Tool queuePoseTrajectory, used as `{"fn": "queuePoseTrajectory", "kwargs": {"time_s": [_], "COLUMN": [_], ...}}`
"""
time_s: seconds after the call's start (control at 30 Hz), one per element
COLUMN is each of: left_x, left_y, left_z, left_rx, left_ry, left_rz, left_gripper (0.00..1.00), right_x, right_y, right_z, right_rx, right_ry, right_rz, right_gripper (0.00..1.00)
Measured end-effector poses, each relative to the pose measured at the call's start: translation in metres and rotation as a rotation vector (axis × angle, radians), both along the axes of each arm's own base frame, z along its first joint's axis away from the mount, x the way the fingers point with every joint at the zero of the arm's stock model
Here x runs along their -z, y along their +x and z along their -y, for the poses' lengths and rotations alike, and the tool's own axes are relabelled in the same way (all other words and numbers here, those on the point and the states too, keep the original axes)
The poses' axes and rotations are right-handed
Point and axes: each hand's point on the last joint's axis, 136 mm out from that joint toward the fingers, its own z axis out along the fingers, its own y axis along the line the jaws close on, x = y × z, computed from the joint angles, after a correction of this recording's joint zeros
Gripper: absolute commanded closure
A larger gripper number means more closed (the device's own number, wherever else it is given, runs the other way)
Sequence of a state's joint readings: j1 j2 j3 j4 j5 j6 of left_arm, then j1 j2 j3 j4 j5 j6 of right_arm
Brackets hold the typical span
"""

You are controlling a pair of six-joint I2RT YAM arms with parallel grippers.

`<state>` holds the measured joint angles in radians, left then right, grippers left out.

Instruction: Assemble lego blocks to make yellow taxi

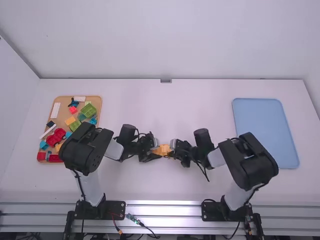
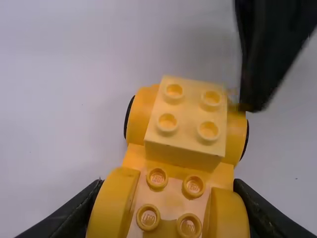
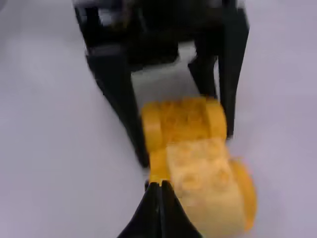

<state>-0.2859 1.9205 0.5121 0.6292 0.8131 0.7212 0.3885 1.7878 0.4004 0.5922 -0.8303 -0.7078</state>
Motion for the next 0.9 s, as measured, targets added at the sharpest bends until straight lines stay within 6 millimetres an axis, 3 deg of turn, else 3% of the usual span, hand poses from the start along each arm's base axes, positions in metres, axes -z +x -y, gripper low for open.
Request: {"fn": "queuePoseTrajectory", "kwargs": {"time_s": [0.17, 0.47, 0.63, 0.73, 0.8, 0.87, 0.9], "left_x": [0.000, 0.000, 0.000, 0.000, 0.000, 0.001, 0.001], "left_y": [0.000, 0.000, 0.000, 0.000, 0.000, 0.000, 0.000], "left_z": [0.000, 0.000, 0.000, 0.000, 0.000, 0.000, 0.000], "left_rx": [-0.005, -0.009, -0.010, -0.011, -0.012, -0.012, -0.012], "left_ry": [-0.001, -0.004, -0.004, -0.002, -0.001, 0.000, 0.000], "left_rz": [-0.005, -0.014, -0.014, -0.014, -0.016, -0.017, -0.017], "left_gripper": [0.62, 0.60, 0.53, 0.50, 0.47, 0.40, 0.35], "right_x": [-0.001, -0.056, -0.068, -0.065, -0.060, -0.056, -0.056], "right_y": [0.002, 0.033, 0.045, 0.055, 0.057, 0.061, 0.063], "right_z": [0.013, 0.020, 0.037, 0.054, 0.063, 0.073, 0.075], "right_rx": [0.065, 0.156, 0.265, 0.379, 0.434, 0.493, 0.510], "right_ry": [-0.102, -0.160, -0.250, -0.332, -0.368, -0.413, -0.418], "right_rz": [-0.017, 0.110, 0.104, 0.084, 0.066, 0.064, 0.061], "right_gripper": [1.00, 1.00, 0.99, 0.91, 0.70, 0.57, 0.42]}}
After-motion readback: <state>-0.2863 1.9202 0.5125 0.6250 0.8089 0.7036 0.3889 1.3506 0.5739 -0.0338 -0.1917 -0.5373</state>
